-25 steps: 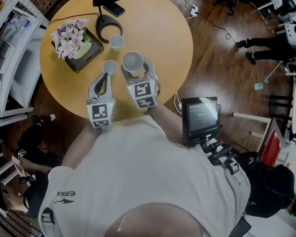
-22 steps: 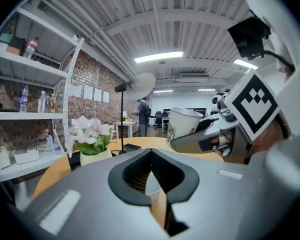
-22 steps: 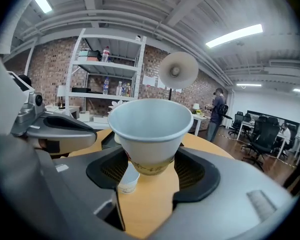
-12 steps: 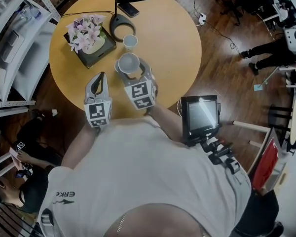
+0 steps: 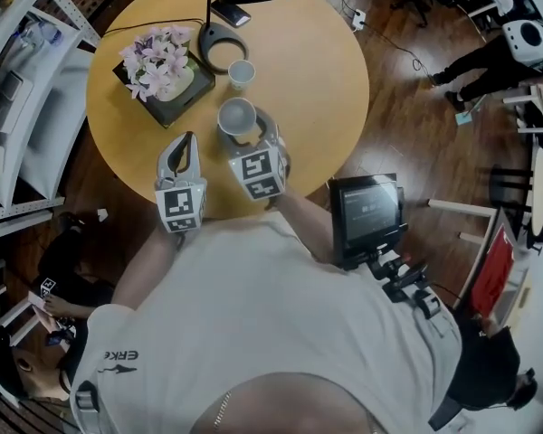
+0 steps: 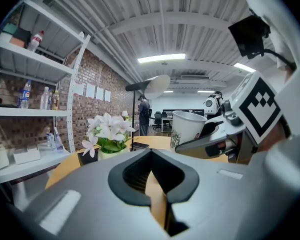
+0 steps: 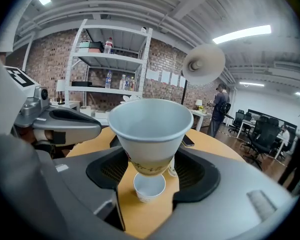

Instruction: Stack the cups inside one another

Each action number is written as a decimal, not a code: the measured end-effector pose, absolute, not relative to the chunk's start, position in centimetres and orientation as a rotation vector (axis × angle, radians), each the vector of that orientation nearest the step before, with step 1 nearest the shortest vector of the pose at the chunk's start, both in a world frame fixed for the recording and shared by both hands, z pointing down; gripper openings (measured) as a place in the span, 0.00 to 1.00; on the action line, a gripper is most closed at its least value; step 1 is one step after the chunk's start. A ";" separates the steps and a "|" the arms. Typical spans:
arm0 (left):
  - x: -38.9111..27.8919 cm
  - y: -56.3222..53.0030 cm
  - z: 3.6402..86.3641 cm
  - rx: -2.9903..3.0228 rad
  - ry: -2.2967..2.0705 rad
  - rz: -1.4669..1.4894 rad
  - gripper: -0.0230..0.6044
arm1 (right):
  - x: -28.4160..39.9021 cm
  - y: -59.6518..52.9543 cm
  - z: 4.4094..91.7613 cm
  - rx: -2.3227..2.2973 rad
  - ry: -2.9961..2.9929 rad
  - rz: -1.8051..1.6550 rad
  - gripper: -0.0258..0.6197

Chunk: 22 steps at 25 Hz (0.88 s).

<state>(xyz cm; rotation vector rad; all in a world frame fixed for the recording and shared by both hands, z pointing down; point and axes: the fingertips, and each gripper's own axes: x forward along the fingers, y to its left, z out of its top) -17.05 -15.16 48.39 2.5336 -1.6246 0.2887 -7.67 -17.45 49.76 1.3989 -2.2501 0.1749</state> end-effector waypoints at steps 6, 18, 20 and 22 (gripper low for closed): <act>-17.2 -16.1 49.8 2.507 -1.601 0.300 0.04 | -7.3 -17.7 51.3 1.399 -2.214 0.235 0.51; -16.7 -17.8 52.5 2.421 -1.609 0.402 0.04 | -7.0 -19.1 56.2 1.320 -2.205 0.374 0.51; -16.5 -18.0 53.0 2.414 -1.599 0.416 0.04 | -7.1 -19.2 56.9 1.309 -2.204 0.388 0.51; -16.3 -18.2 53.5 2.409 -1.591 0.427 0.04 | -7.1 -19.4 57.6 1.301 -2.203 0.402 0.51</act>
